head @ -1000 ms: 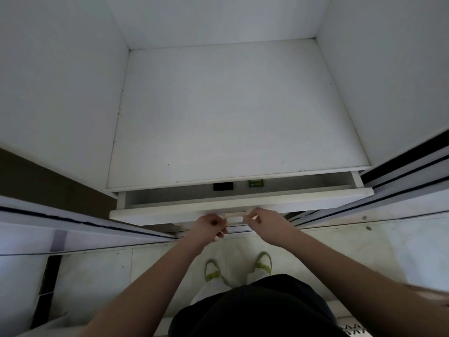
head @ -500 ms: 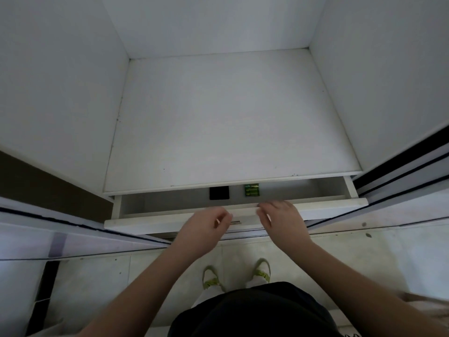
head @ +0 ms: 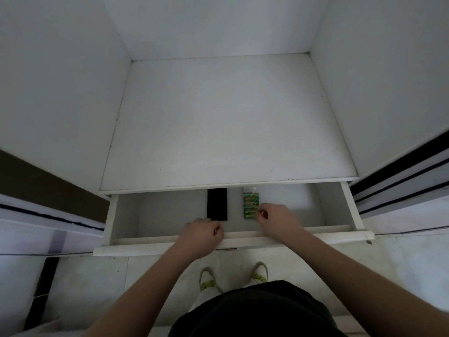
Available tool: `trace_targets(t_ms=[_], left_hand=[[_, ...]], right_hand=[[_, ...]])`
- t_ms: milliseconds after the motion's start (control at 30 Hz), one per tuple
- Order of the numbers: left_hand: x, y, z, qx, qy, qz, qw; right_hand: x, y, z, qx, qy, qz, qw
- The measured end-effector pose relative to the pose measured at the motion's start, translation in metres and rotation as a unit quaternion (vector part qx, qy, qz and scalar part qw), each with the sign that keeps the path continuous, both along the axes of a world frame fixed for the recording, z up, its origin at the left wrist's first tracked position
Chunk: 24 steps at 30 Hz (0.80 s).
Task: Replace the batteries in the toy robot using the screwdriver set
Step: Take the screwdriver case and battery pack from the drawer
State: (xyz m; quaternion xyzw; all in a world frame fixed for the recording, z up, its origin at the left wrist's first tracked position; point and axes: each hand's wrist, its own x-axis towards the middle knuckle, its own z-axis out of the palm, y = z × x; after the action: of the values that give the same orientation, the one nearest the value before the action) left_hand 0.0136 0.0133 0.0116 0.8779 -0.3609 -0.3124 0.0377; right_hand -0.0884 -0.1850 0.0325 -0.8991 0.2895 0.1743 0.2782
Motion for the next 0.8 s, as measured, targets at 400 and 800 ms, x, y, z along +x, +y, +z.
trace_targets(t_ms=[400,800], left_hand=[[0.037,-0.026,-0.042,-0.111,0.078,0.340,0.930],[0.040,-0.049,-0.080,0.030,0.046,0.311,0.949]], right_hand=[[0.052,-0.014,-0.069,0.117,0.106,-0.216,0.964],[0.074,0.012,-0.098,0.052,0.110,-0.375,0.919]])
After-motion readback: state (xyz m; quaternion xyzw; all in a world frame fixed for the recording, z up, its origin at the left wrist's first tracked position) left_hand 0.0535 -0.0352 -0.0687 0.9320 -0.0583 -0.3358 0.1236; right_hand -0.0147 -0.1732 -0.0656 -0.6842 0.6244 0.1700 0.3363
